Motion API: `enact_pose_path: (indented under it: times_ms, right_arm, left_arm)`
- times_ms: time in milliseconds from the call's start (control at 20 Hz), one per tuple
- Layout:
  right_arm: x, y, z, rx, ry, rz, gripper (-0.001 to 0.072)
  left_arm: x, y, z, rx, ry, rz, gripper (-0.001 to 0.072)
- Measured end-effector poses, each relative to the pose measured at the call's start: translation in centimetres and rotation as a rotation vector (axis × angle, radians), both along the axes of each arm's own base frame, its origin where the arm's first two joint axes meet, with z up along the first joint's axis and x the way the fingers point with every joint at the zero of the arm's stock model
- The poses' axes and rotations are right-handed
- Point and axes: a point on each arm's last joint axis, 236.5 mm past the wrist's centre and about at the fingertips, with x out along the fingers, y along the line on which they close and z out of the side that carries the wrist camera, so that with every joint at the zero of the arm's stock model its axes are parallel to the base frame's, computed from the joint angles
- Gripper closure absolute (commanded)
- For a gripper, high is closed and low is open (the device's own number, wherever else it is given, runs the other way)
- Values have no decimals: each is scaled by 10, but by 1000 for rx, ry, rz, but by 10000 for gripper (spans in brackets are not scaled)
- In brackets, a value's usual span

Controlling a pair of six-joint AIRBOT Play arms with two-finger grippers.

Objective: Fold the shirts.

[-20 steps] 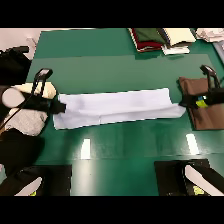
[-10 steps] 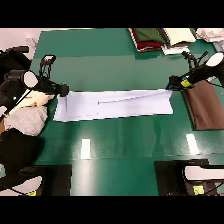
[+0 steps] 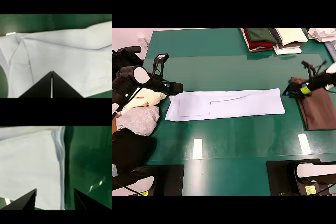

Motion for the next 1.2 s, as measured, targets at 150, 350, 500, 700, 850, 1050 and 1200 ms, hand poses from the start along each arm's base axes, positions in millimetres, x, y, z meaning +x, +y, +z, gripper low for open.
enact_pose_path:
  times_ms: [150, 350, 500, 700, 850, 1050, 1200]
  right_arm:
    - [-12, 0, -26, 130, 53, -55, 206]
    - [-4, 28, -40, 262, 45, -52, 585]
    - [11, 46, -40, 268, -13, -22, 699]
    - [39, 61, 13, 243, -172, 62, 700]
    - [56, 79, 86, 223, -310, 131, 700]
    - [59, 120, 172, 214, -451, 227, 700]
    - [53, 156, 215, 224, -515, 301, 700]
  left_arm:
    - [-1, -37, 3, -57, -23, -47, 685]
    - [-6, -96, -5, -117, -39, -118, 685]
    - [-10, -138, -21, -161, -22, -158, 686]
    - [-3, -191, -39, -188, 4, -218, 686]
    - [7, -225, -52, -196, 18, -259, 686]
    - [16, -252, -72, -217, 53, -274, 685]
    - [17, -260, -86, -222, 78, -275, 686]
